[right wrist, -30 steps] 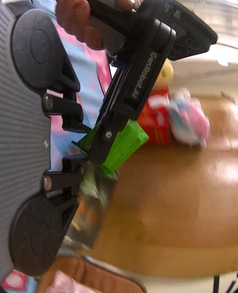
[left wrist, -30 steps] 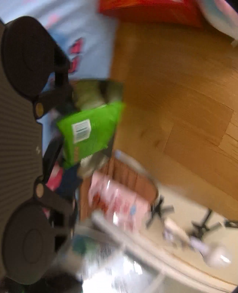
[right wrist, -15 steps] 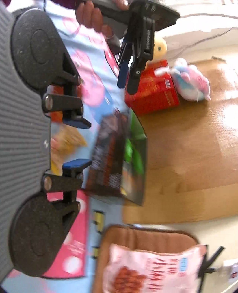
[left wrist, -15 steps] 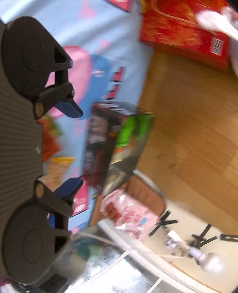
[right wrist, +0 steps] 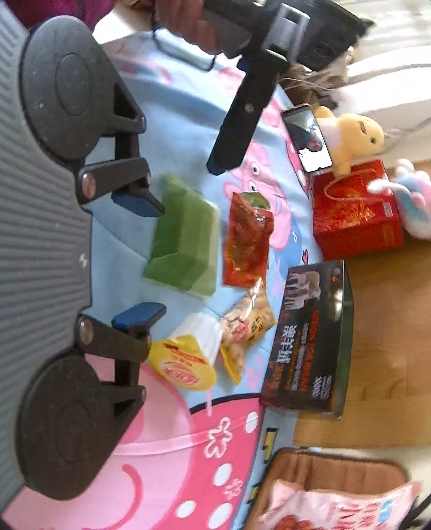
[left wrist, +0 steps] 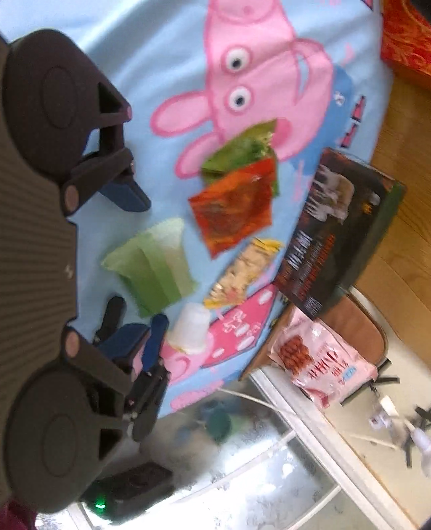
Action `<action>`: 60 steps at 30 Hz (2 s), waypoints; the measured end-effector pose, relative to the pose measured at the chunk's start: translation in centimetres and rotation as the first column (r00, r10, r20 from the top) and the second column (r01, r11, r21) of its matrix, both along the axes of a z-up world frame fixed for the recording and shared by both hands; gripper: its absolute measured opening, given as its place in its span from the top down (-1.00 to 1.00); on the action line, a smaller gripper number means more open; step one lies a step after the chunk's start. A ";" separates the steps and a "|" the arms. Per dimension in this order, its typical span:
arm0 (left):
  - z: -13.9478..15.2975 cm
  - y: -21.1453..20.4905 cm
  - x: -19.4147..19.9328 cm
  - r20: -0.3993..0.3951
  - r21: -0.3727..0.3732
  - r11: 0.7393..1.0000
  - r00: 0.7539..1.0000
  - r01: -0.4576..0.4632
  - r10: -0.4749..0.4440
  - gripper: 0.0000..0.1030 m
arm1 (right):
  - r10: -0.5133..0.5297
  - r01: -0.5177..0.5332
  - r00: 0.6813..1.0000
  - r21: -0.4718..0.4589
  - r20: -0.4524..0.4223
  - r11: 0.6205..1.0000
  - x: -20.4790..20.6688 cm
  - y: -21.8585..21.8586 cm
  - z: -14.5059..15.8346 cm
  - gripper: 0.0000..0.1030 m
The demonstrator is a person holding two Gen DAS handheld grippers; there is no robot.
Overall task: Organize snacks
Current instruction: 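Move the left gripper back toward the remaining snacks on the sheet, then grasp the light green pastry pack with the left gripper, then carry the light green pack over the black tin and release it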
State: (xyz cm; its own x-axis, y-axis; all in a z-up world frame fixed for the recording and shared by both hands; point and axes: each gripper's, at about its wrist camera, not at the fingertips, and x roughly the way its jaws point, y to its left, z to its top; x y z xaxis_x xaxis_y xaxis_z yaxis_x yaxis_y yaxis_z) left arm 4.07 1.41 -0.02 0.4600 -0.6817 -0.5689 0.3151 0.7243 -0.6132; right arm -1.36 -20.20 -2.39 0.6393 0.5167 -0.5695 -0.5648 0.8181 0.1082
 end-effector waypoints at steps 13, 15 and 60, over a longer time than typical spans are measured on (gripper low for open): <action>0.6 1.8 -1.8 -0.044 -0.058 0.998 0.999 0.028 -0.030 -0.15 | 0.027 -0.033 0.991 0.044 0.133 0.998 -2.6 1.8 2.2 0.60; 0.1 2.4 -1.5 -0.063 -0.088 0.996 0.998 0.018 -0.023 -0.15 | 0.031 -0.043 0.992 0.094 0.125 0.995 -2.2 1.9 2.9 0.63; 1.0 10.0 -2.8 0.017 0.044 0.971 0.972 -0.234 0.233 0.03 | 0.164 -0.166 0.985 0.022 0.043 0.986 0.5 8.7 0.9 0.03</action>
